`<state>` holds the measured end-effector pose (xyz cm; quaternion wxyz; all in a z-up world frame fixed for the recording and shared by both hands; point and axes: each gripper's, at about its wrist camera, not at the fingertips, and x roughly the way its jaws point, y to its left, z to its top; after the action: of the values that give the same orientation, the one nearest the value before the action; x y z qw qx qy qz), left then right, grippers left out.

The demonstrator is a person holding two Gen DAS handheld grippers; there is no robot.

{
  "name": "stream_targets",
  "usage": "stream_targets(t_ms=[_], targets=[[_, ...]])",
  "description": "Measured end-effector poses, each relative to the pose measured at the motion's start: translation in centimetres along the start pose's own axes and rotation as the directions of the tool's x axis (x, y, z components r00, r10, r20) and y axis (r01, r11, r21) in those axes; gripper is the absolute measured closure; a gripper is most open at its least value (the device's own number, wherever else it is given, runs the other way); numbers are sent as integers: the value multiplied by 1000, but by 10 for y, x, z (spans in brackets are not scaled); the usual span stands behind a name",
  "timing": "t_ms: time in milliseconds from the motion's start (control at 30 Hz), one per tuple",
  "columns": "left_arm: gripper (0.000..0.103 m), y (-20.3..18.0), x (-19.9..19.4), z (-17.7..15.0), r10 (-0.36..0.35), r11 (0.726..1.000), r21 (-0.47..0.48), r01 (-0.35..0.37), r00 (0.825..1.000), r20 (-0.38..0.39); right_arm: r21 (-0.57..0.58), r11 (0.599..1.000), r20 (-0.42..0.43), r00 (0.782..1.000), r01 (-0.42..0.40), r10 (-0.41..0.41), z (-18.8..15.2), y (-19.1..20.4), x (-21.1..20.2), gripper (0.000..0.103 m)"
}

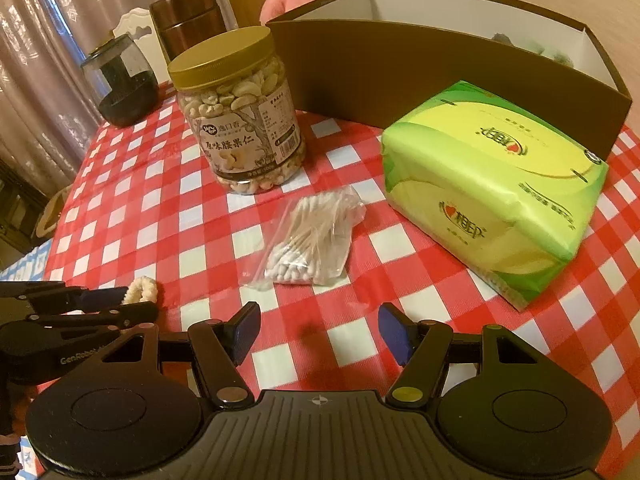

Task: Organize soft objects
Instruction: 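Grasp the cream hair tie with the left tool while the right tool grasps the cotton swab bag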

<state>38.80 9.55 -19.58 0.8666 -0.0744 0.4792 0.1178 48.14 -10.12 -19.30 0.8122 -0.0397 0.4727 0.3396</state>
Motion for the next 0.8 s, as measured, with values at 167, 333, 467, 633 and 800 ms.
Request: stream_targets(t_ms=[167,333,467,633,800], targets=[[85,5,-4,8,51,999,11,-51,998,29,-8,1000,27,1000,-2,3,8,5,8,38],[85,12,-8,16,59,998,-5,-59,997,45,-18,1000,45,999,3,-2,19,10,25,38],[85,13,-10,18,59,998,-13,-58,997,48,-6,1000,50,999,13,-13,27,12,40,38],[85,11,-12,15,46,999,-11,-46,998,40,-5,1000,33,999,11,-11,30,12,56,61],[85,9,-14,12,33,999,-5,-33,999,31,-38,998,20,998,-59,59,25,10,50,70]])
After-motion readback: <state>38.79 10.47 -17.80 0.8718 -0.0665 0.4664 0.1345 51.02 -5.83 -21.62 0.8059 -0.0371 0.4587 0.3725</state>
